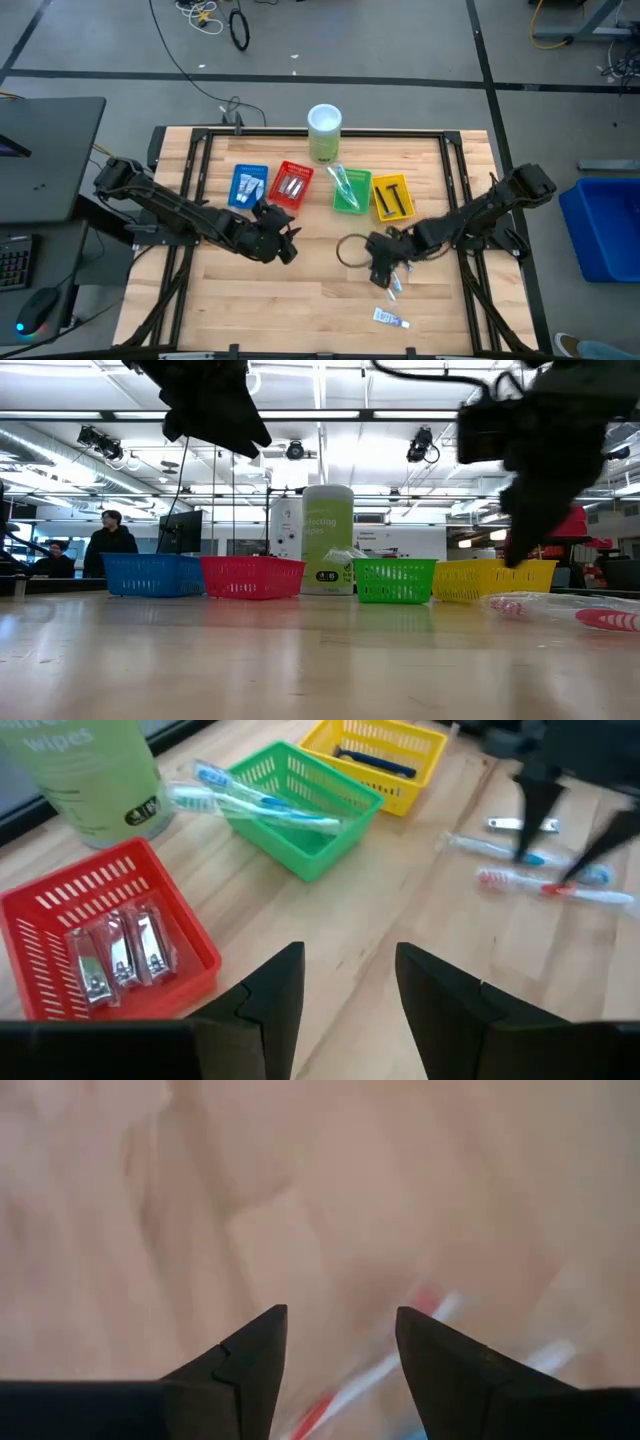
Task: Pick & Place Travel size toiletries
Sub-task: Put the orange toothbrush into the green basket
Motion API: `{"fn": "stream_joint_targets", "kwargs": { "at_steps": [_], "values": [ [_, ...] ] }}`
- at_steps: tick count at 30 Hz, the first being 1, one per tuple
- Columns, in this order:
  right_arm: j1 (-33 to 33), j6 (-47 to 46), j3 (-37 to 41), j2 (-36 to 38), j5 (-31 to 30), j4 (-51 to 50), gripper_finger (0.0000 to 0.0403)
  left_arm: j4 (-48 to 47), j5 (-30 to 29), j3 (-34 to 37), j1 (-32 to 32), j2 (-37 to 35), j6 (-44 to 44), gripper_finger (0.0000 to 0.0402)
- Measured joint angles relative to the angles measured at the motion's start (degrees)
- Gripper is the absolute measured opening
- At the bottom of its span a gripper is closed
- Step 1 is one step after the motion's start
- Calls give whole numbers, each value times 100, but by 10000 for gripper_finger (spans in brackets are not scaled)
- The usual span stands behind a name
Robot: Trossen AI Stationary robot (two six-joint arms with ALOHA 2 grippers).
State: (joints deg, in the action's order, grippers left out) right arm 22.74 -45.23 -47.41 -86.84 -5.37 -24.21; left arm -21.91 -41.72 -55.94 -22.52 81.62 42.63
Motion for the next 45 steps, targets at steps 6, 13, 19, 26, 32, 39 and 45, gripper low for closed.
{"fn": "stream_joint_targets", "kwargs": {
  "at_steps": [6,13,19,26,32,39,45],
  "values": [
    [654,-742,-10,-300,-34,-234,199,-2,-289,0,0,1,20,166],
    [763,-964,-10,-721,-214,-345,205,-2,-367,0,0,1,27,166],
    [763,-962,-38,-969,-271,-344,192,-2,-360,0,0,1,47,166],
    [758,-962,-21,-990,-338,-382,117,-4,-352,0,0,1,43,166],
    [752,-962,-6,-954,-342,81,50,-4,-352,0,0,1,18,166],
    [692,-873,3,-972,-269,1018,31,-9,-352,0,0,1,7,166],
    [455,-418,-210,-969,-320,1113,31,-9,-352,0,0,1,5,166]
  ]
}}
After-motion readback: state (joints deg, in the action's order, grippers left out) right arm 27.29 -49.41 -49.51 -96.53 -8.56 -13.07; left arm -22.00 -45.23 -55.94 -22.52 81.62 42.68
